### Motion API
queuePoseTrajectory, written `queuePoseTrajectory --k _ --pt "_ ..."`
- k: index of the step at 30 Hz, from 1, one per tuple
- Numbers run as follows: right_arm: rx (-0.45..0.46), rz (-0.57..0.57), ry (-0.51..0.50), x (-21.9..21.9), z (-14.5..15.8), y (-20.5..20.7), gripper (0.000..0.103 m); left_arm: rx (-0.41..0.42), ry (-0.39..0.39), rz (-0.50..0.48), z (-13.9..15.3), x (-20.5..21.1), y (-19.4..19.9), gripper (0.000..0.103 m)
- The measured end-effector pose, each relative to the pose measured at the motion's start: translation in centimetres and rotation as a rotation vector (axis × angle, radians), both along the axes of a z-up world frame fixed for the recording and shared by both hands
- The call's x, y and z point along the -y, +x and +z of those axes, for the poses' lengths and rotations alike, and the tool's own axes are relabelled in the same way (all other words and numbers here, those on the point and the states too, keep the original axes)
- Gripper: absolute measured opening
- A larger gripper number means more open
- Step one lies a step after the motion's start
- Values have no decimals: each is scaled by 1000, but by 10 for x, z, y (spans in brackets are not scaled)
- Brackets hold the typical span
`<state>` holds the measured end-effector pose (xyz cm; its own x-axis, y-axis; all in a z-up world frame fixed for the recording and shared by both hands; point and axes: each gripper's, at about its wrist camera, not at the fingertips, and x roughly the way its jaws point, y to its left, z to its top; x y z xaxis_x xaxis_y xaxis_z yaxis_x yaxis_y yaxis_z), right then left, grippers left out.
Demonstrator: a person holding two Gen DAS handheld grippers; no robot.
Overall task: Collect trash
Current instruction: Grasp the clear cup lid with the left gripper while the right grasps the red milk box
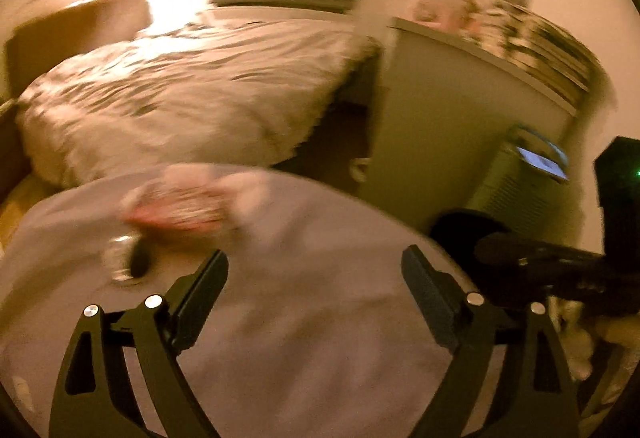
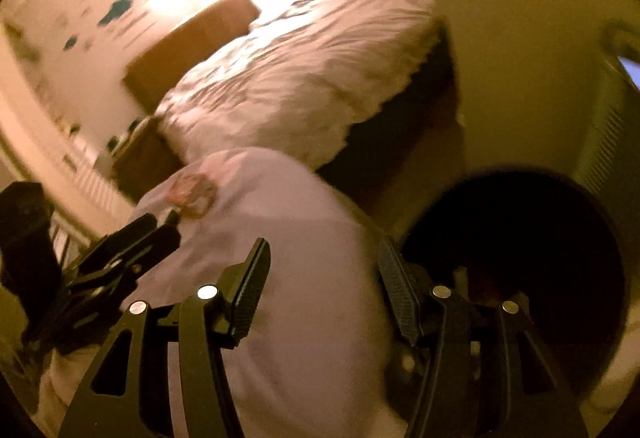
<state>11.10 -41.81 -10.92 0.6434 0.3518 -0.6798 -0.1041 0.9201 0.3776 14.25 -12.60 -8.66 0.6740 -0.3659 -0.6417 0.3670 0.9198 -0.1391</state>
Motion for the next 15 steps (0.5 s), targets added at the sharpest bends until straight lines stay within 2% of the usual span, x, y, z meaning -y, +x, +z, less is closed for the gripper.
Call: queuePoseTrajectory --k 4,7,10,15 --pt "18 105 -65 -46 6 25 57 -22 -6 101 -9 -54 16 88" --pt "33 179 -115 -80 7 47 66 -27 0 140 -14 -78 24 88" --pt "34 248 -165 -112 3 69 66 -36 9 156 -18 -98 35 88" --pt "59 354 -259 -160 -2 103 66 -52 40 145 -28 -108 46 88"
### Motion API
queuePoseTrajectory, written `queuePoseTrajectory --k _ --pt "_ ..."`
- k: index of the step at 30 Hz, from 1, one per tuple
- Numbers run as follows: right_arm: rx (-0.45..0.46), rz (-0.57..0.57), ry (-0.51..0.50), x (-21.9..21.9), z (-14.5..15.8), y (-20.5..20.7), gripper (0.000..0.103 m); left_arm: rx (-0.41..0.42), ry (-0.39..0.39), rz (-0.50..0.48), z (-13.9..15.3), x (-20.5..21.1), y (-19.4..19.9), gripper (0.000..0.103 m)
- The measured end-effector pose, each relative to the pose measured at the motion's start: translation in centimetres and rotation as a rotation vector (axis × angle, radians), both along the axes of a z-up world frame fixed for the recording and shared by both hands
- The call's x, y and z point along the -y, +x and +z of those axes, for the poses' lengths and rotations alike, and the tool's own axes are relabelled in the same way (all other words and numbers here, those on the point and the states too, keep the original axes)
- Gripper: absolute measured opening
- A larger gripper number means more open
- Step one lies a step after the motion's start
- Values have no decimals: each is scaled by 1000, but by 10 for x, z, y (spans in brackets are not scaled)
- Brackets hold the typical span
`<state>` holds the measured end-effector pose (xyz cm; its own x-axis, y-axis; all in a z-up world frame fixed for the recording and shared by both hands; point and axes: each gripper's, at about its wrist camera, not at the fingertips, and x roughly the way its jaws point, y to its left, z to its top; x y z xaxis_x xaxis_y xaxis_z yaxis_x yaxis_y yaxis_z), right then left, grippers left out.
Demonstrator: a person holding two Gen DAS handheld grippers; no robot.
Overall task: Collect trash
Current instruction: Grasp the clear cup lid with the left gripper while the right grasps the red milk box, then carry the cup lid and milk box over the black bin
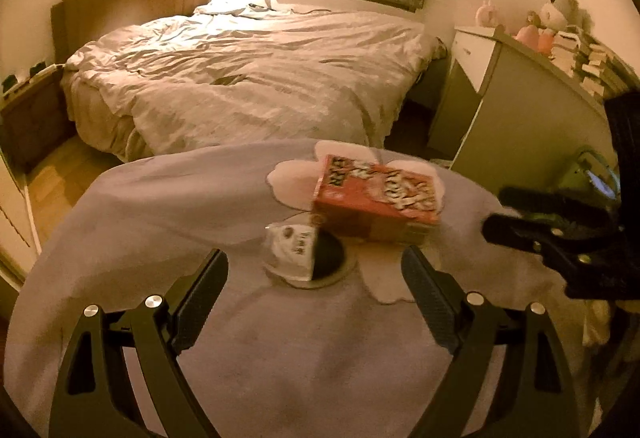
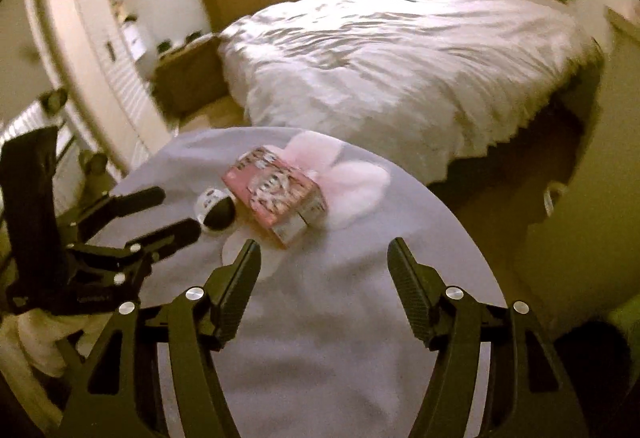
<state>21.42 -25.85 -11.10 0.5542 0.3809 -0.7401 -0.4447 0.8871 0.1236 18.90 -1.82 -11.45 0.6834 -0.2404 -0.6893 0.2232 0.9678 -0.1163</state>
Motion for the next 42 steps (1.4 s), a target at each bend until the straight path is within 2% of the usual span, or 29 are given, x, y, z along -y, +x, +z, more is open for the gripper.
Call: queuePoseTrajectory --k 2,4,9,10,11,14,18,19,23,24,25,28,34,42 --pt "9 37 -25 -11 -2 7 68 -11 -1 -2 -4 -4 3 88" --pt "31 76 -62 -26 -4 17 75 -29 -22 -4 -6 -7 8 88" --pt "37 172 -160 -60 -18 37 76 -32 -15 -17 -7 -8 11 88" --pt "29 181 -161 -62 -20 40 73 -41 -13 -21 -8 -7 12 88" --pt "18 184 -158 -63 -22 42 66 -49 -13 -23 -9 -7 14 88" --pt "-14 143 -116 -55 -22 45 64 -74 -9 -23 -13 -6 19 88" --pt "-68 26 3 -23 -17 39 64 -98 0 -25 -16 -4 26 86" --pt "-80 5 28 -17 -16 36 63 -116 9 -27 -19 -2 29 79" --pt "-117 -85 138 16 -11 20 63 -115 74 -27 -21 6 34 67" --pt "-118 -95 150 20 -10 17 63 -109 89 -28 -21 9 35 58" --pt "-119 -106 161 24 -9 12 63 -105 98 -30 -21 10 34 54" --pt "-122 -137 208 35 -8 -6 63 -103 96 -31 -21 10 32 53" --pt "-123 -189 288 53 -5 -35 62 -82 39 -31 -15 11 12 53" --pt "-89 -266 390 97 11 -76 62 -20 -12 -104 17 50 -27 53"
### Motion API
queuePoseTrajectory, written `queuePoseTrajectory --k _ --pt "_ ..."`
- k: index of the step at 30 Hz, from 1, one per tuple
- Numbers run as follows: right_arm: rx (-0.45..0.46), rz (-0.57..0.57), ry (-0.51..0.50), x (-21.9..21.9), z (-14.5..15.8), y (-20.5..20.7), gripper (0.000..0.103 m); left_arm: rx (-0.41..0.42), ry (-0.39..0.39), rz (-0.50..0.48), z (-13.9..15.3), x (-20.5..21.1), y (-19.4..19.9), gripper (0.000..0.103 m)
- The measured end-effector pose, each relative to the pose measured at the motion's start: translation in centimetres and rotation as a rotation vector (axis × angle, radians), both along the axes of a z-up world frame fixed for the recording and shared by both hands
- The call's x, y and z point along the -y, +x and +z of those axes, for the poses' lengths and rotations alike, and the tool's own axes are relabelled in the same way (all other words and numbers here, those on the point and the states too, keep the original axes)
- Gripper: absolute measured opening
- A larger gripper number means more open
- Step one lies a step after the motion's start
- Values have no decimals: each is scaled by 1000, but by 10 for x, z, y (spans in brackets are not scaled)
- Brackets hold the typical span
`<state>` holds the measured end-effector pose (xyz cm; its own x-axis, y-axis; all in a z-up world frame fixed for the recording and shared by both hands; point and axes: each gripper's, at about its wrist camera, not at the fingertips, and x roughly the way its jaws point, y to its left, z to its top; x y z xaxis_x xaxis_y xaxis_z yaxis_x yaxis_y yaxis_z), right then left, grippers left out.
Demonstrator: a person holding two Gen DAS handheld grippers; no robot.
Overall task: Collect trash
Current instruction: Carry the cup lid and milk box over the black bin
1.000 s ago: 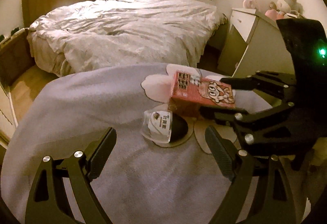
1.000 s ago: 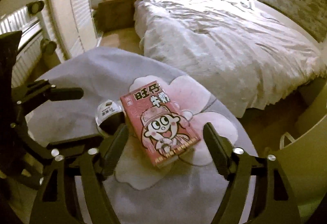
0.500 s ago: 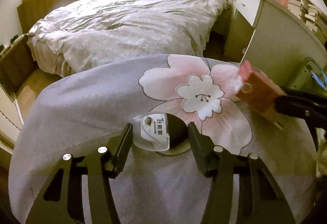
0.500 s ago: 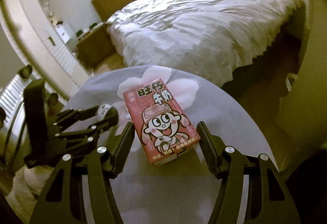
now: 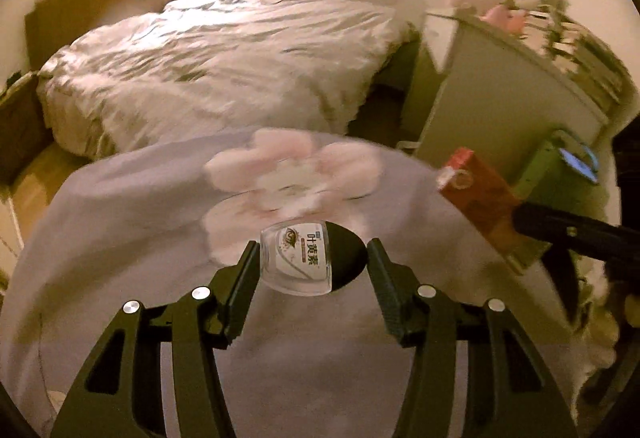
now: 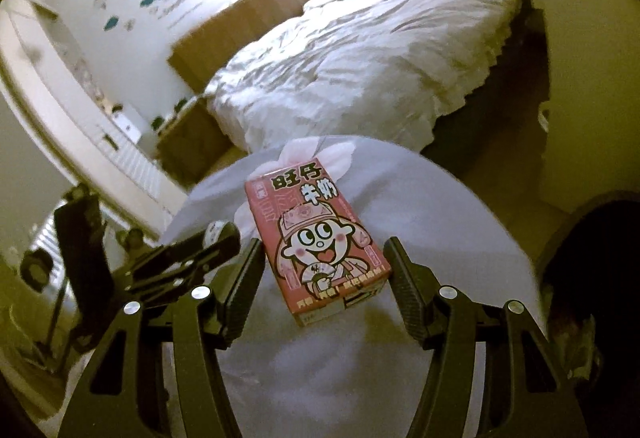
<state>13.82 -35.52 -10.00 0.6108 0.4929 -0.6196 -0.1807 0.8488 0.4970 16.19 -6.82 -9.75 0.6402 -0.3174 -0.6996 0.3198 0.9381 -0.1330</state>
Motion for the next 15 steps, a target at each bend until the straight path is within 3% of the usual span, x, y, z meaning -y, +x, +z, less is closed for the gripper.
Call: queuePoseTrajectory --k 6,15 --pt "34 -98 43 52 13 -31 61 63 -19 -100 29 58 -28 53" --pt "47 -256 68 131 13 -68 61 95 -18 -254 40 149 -51 53"
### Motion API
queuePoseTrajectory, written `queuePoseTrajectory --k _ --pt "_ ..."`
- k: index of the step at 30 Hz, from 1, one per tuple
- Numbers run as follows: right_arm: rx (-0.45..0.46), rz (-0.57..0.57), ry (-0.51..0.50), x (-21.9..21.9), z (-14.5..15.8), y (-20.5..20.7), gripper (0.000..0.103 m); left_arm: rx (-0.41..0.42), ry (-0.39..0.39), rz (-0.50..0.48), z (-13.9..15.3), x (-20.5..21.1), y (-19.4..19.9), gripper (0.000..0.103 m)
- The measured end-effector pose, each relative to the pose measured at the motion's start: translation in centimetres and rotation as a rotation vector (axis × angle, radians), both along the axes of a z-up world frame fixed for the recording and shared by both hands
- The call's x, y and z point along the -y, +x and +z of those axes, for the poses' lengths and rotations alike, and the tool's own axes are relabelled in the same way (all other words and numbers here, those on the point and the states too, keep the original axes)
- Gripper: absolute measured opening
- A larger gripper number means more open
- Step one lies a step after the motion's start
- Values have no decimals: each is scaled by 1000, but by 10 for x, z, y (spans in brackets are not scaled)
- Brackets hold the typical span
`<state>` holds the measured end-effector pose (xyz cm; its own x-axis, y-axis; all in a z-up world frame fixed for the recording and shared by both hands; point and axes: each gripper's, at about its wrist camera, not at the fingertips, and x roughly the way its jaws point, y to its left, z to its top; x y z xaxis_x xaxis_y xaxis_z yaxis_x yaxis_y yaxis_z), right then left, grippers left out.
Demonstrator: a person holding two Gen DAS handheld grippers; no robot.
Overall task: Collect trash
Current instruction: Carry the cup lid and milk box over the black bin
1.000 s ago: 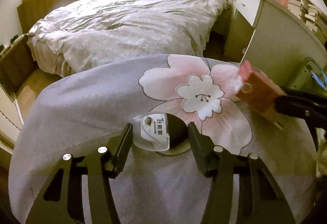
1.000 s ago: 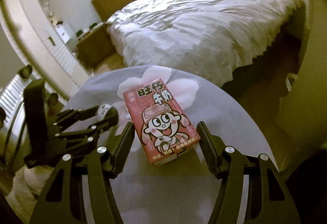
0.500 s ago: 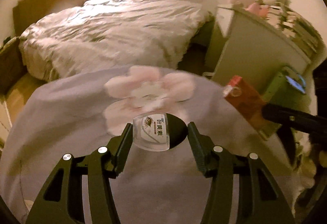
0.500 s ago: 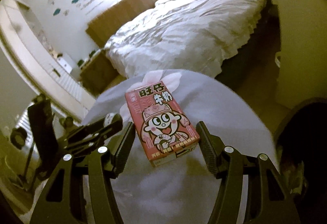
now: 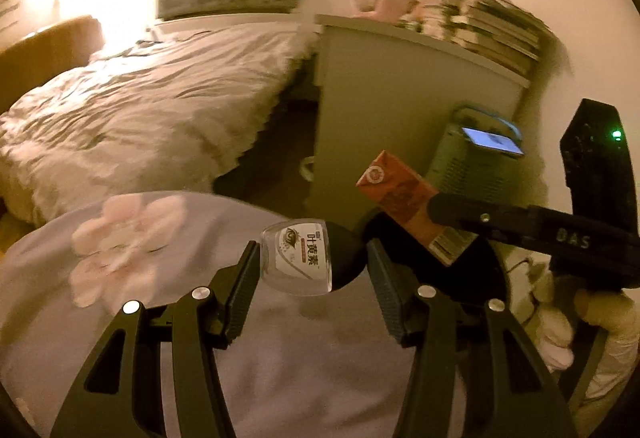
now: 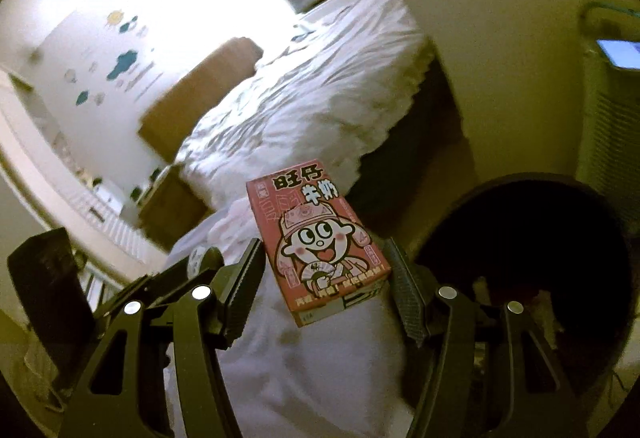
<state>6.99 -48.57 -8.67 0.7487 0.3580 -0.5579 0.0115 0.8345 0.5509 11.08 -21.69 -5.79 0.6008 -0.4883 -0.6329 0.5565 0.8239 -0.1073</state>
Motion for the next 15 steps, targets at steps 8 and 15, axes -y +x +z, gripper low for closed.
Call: queuePoseTrajectory --k 8,15 --pt "-17 -96 16 52 -14 -22 61 -3 10 -76 -4 50 -7 53" --pt "-51 -155 23 81 -32 -34 61 -20 17 -113 -11 76 -10 53"
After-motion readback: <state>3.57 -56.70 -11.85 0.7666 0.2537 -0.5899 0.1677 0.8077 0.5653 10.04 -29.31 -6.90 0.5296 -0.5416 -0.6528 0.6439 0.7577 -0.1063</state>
